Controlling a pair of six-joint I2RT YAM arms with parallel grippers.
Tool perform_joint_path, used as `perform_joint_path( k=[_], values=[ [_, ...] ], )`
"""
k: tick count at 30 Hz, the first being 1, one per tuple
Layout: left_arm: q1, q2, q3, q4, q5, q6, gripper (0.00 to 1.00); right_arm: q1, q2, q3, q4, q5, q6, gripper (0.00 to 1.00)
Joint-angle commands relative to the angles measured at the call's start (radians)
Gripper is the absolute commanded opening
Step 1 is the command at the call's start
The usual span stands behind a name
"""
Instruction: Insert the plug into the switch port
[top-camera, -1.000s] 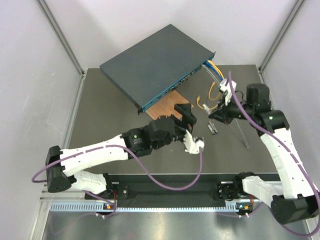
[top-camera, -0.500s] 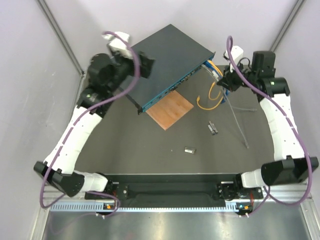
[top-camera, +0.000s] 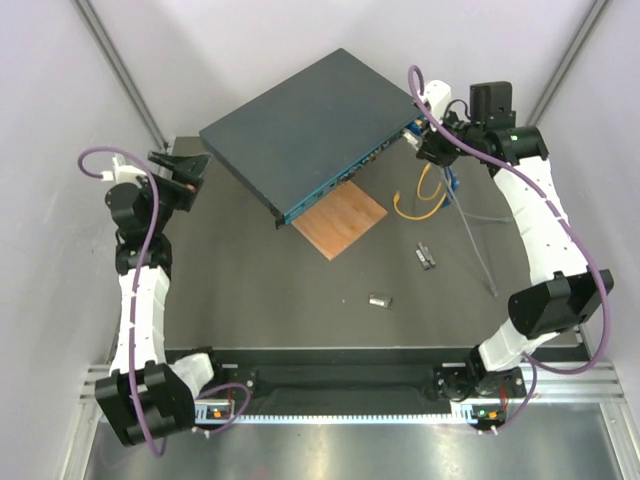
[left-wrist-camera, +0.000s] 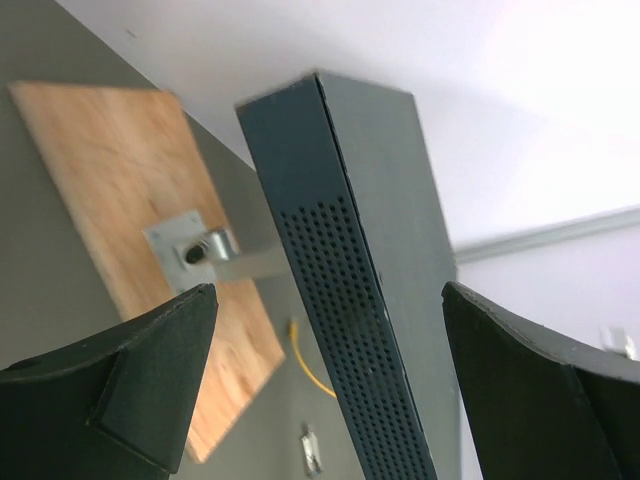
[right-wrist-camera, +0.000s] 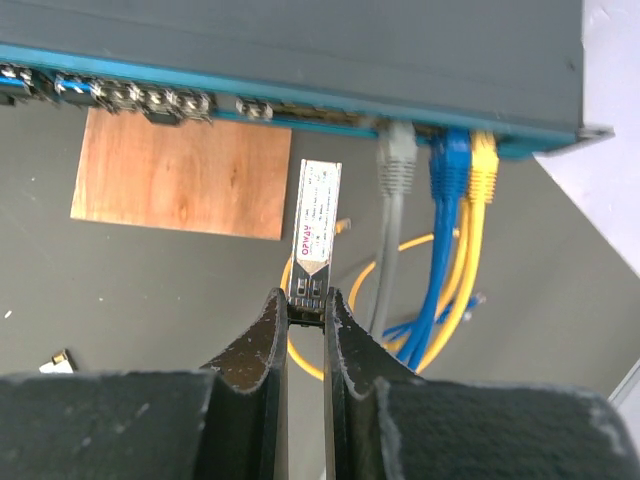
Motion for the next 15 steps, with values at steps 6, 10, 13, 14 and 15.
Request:
perform_joint_path(
  k=[6, 10, 13, 14, 15],
  values=[
    [-0.018, 0.078, -0.118, 0.44, 0.207, -0.192, 0.99, 0.058, 0.111, 0.162, -0.134, 0.04, -0.076, 0.0],
    [-0.05, 0.12, -0.112, 0.496, 0.217, -0.203, 0.99, 0.078, 0.141, 0.198, -0.174, 0.067, -0.084, 0.0],
    [-0.078, 0.138, -0.1, 0.505, 0.21, -0.196, 0.96, 0.087, 0.147, 0.198, -0.179, 0.072, -0.075, 0.0],
    [-0.084, 0.143, -0.095, 0.514, 0.21, -0.197, 0.95, 0.09, 0.15, 0.198, -0.176, 0.078, -0.072, 0.0],
    [-0.096, 0.155, -0.092, 0.516, 0.21, -0.197, 0.92, 0.09, 0.151, 0.198, -0.173, 0.083, -0.068, 0.0]
  ],
)
